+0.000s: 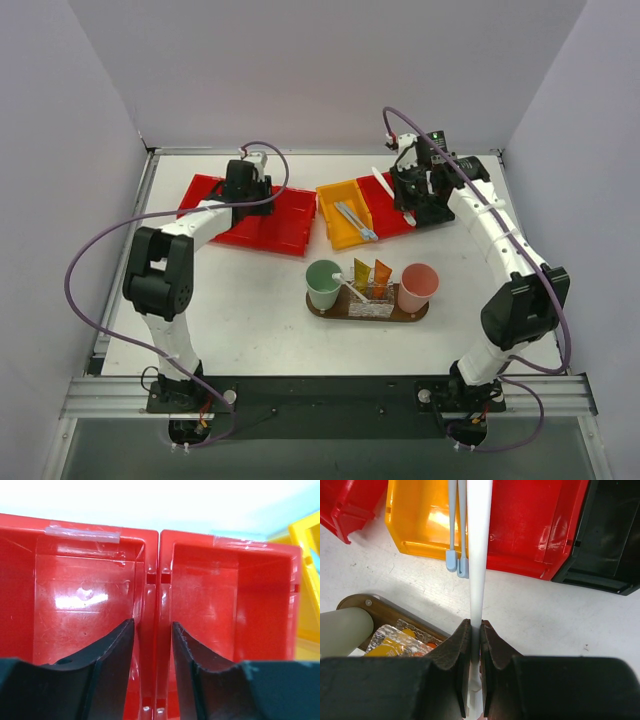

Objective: Prepare toiletry sets of a toothbrush and toothpaste on the tray

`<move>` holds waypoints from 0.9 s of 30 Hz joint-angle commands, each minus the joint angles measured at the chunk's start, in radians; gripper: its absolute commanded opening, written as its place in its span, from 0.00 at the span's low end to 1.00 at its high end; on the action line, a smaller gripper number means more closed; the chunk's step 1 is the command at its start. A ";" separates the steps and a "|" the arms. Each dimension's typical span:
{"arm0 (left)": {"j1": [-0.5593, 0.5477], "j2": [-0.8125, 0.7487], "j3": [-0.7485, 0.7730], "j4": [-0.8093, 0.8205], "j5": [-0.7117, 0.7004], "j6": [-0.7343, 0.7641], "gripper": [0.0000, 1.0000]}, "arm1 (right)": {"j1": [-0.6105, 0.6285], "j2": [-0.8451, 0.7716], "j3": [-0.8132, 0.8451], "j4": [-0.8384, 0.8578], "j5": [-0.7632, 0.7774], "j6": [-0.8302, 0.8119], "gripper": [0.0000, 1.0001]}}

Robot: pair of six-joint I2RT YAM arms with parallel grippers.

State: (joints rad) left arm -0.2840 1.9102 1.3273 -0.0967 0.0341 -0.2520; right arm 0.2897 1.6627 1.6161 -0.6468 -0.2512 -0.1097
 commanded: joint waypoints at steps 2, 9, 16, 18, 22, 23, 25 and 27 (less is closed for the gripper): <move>-0.007 -0.108 -0.002 -0.011 0.046 -0.030 0.55 | 0.009 -0.064 -0.005 -0.007 -0.007 0.007 0.00; -0.007 -0.223 -0.023 -0.006 0.016 0.016 0.73 | 0.016 -0.086 -0.004 -0.016 -0.013 0.010 0.00; -0.027 -0.378 -0.069 0.069 0.193 0.218 0.74 | 0.046 -0.122 0.016 -0.069 -0.115 -0.021 0.00; -0.052 -0.436 -0.074 0.071 0.255 0.366 0.74 | 0.063 -0.130 0.024 -0.080 -0.146 -0.024 0.00; -0.125 -0.500 -0.042 -0.020 0.311 0.633 0.76 | 0.086 -0.136 0.054 -0.135 -0.236 -0.031 0.00; -0.148 -0.514 -0.040 -0.031 0.316 0.675 0.77 | 0.089 -0.135 0.060 -0.149 -0.259 -0.033 0.00; -0.182 -0.556 -0.054 -0.060 0.322 0.810 0.77 | 0.111 -0.130 0.073 -0.184 -0.306 -0.039 0.00; -0.233 -0.598 -0.066 -0.078 0.311 0.931 0.79 | 0.134 -0.130 0.082 -0.204 -0.327 -0.045 0.00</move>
State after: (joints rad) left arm -0.4561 1.3941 1.2518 -0.1280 0.2993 0.3553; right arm 0.3878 1.5593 1.6527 -0.7612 -0.4694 -0.1333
